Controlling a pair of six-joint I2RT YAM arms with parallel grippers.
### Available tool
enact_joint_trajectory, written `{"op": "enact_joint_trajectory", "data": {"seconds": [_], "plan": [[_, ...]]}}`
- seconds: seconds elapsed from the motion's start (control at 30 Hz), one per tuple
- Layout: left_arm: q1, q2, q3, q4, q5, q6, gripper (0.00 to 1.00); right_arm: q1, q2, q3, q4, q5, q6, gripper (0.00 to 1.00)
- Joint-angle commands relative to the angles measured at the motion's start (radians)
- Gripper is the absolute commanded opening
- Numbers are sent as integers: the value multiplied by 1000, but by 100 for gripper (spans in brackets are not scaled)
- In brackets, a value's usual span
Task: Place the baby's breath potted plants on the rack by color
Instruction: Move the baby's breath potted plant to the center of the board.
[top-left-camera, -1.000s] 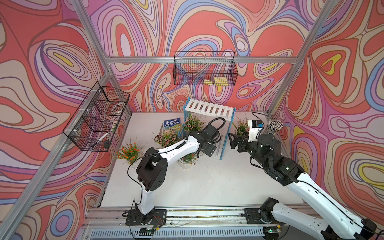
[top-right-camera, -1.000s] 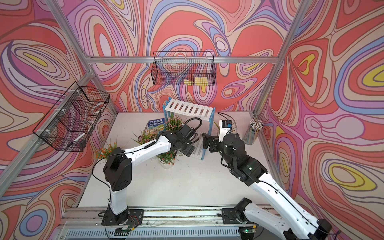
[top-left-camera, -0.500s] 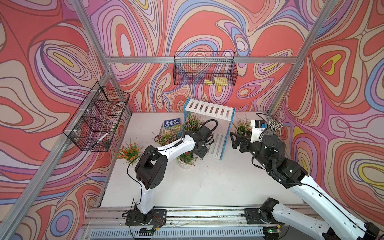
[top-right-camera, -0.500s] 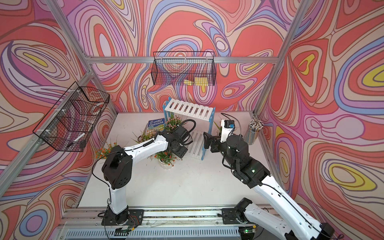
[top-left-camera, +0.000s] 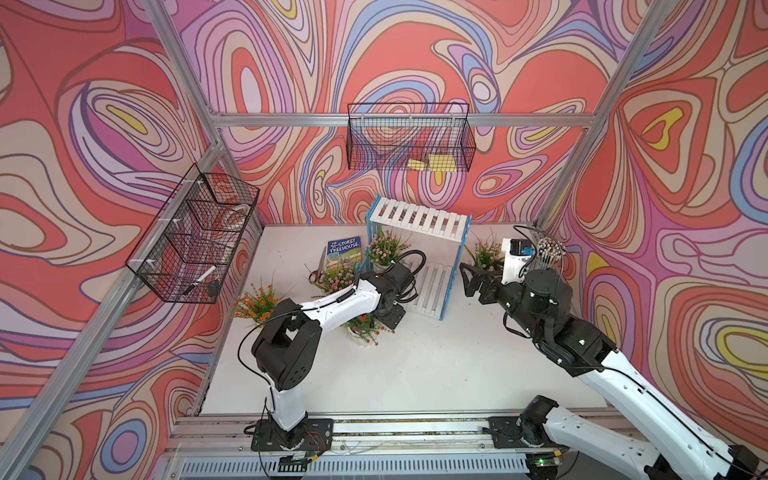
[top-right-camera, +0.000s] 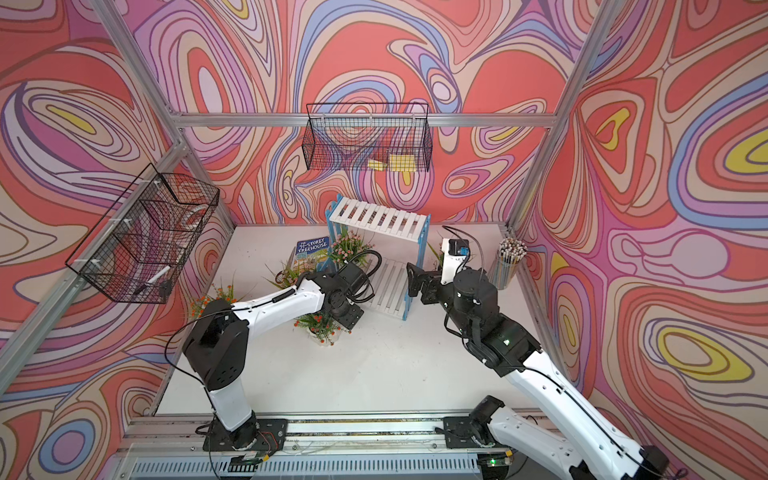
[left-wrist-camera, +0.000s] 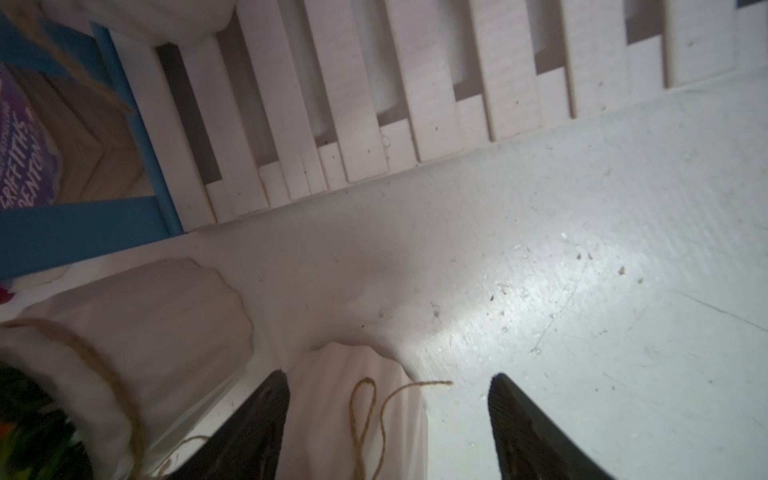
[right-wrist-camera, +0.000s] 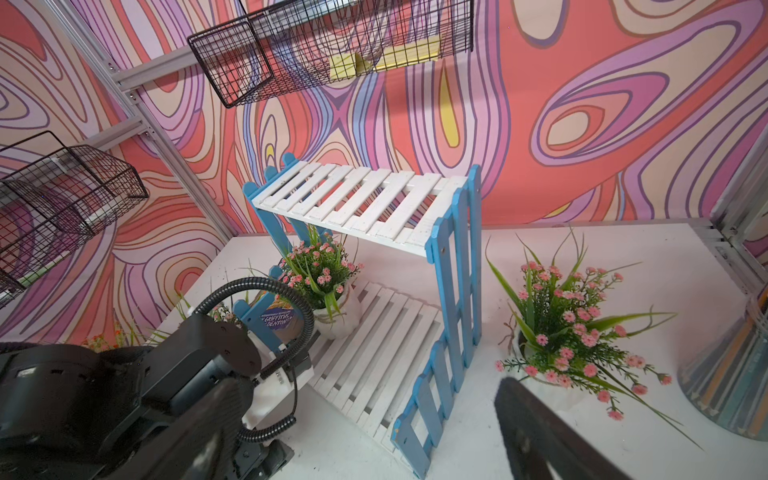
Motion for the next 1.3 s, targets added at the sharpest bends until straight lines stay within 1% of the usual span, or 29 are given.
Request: {"op": "enact_joint_trajectory", "data": {"seconds": [0.0, 0.17, 0.27, 0.6, 0.77, 0.93, 1.07, 1.27], "plan": [[3, -59, -47, -66, 11, -30, 78, -6, -1, -11, 17, -3, -12, 98], [4, -123, -119, -65, 23, -56, 78, -6, -1, -15, 19, -1, -13, 98], [4, -136, -143, -50, 20, -60, 78, -6, 1, -22, 30, -4, -13, 98], [4, 6, -94, 2, 28, -43, 77, -6, 24, -17, 33, -7, -21, 98], [4, -2, -85, 49, 38, -43, 77, -6, 44, -9, 24, 9, -39, 98], [2, 9, -52, -23, 42, -35, 77, -5, 54, -6, 30, 11, -50, 98], [1, -42, -104, -11, 39, -53, 77, -7, 49, -12, 32, 25, -60, 98], [-10, -194, -201, 190, 78, -36, 81, -6, 51, -15, 39, 44, -72, 98]]}}
